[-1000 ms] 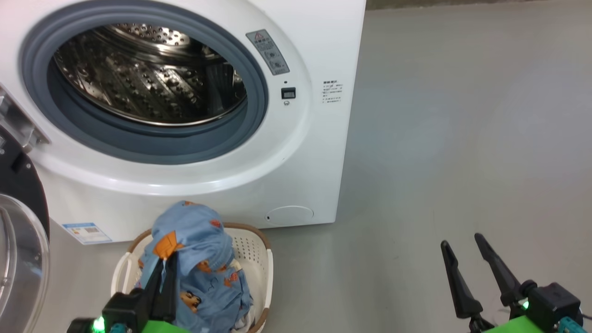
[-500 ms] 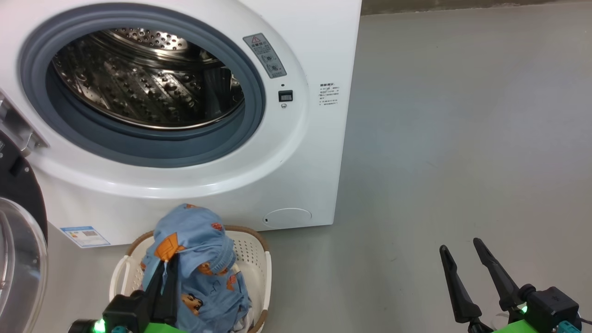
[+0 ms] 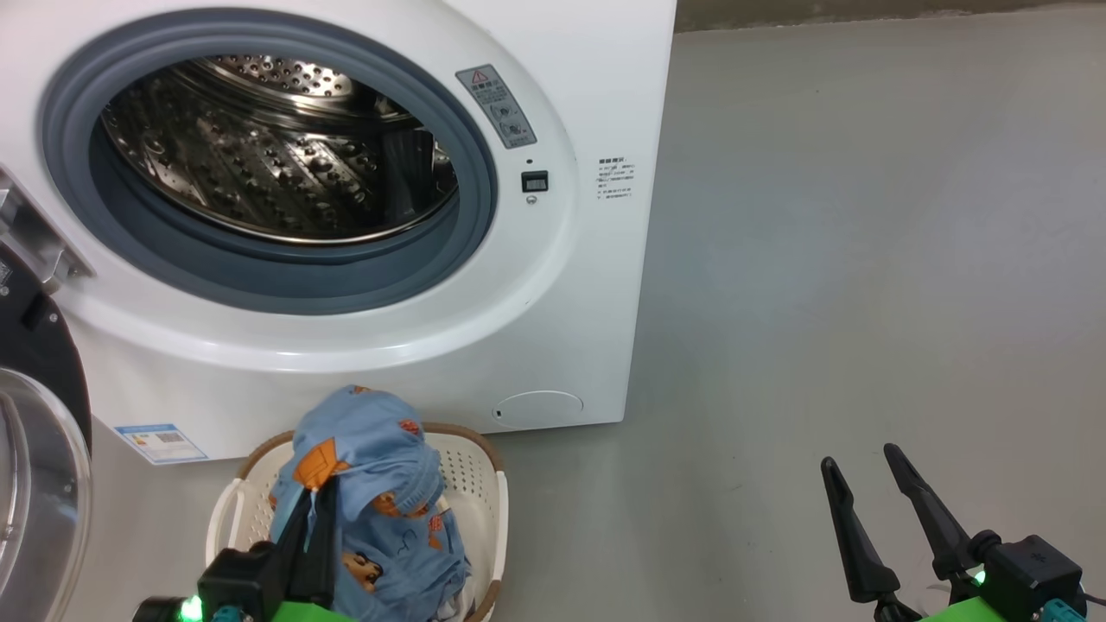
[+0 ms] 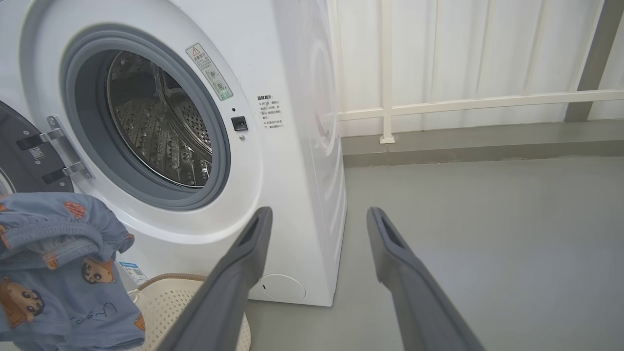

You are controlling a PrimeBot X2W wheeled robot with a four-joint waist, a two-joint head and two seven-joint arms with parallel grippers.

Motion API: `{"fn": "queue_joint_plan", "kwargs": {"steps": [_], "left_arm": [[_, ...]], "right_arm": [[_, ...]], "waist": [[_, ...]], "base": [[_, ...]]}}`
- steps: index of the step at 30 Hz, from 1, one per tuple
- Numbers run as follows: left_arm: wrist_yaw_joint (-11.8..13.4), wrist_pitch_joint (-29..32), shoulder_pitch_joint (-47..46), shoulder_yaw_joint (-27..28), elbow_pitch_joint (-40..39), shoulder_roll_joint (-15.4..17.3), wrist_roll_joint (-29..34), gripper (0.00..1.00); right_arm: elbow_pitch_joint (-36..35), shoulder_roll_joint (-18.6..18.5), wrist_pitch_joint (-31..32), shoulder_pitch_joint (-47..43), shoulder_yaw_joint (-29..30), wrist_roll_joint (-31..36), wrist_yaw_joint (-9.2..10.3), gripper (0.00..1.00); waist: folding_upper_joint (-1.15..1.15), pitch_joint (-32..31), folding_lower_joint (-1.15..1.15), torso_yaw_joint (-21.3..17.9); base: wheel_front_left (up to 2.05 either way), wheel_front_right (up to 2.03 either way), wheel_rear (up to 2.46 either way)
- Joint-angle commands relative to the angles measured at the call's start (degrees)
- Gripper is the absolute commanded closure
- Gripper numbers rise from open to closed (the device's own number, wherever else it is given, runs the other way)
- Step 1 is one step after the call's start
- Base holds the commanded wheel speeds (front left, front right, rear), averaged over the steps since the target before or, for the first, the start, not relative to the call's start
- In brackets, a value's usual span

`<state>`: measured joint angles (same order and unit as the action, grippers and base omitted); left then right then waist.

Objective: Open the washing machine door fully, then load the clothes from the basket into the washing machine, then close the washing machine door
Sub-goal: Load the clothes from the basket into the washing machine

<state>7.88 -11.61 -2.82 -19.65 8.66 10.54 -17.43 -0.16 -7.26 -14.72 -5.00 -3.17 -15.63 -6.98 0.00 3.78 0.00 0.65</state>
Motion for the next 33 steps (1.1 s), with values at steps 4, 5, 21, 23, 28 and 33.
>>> {"fn": "queue_joint_plan", "kwargs": {"steps": [4,5,21,23,28,33], "left_arm": [[-0.01,-0.39,-4.10,1.72,0.63,0.56,-0.59,1.00],[-0.11,-0.40,-4.68,1.80,1.19,0.46,-0.79,1.00],[-4.92,-0.89,-23.50,4.07,19.96,-1.57,-5.48,1.00],[-5.77,-0.87,-27.00,4.20,22.75,-1.54,-5.74,1.00],[-7.45,-0.58,-36.21,5.16,29.30,-0.74,-6.57,1.00],[-8.67,0.69,-44.96,6.56,34.46,1.31,-7.50,1.00]], "right_arm": [[-1.79,-0.70,-0.09,0.52,-1.57,1.20,-0.51,0.00],[-1.85,-0.76,-0.09,0.55,-1.59,1.16,-0.51,0.00],[-3.81,-1.79,-0.12,4.06,-1.64,0.16,-0.51,0.00],[-4.05,-1.97,-0.14,4.84,-1.56,-0.12,-0.51,0.00],[-4.61,-2.12,-0.22,7.23,-1.53,-0.74,-0.51,0.00],[-5.29,-1.76,-0.26,9.88,-1.27,-1.29,-0.51,0.00]], "waist": [[0.00,0.31,0.00,0.14],[0.00,0.51,0.00,0.15],[0.00,10.48,0.00,-1.61],[0.00,12.56,0.00,-1.89],[0.00,18.00,0.00,-2.99],[0.00,23.00,0.00,-4.50]], "base": [[0.00,0.00,0.00],[0.00,0.00,0.00],[0.00,0.00,0.00],[0.00,0.00,0.00],[0.00,0.00,0.00],[0.00,0.00,0.00]]}}
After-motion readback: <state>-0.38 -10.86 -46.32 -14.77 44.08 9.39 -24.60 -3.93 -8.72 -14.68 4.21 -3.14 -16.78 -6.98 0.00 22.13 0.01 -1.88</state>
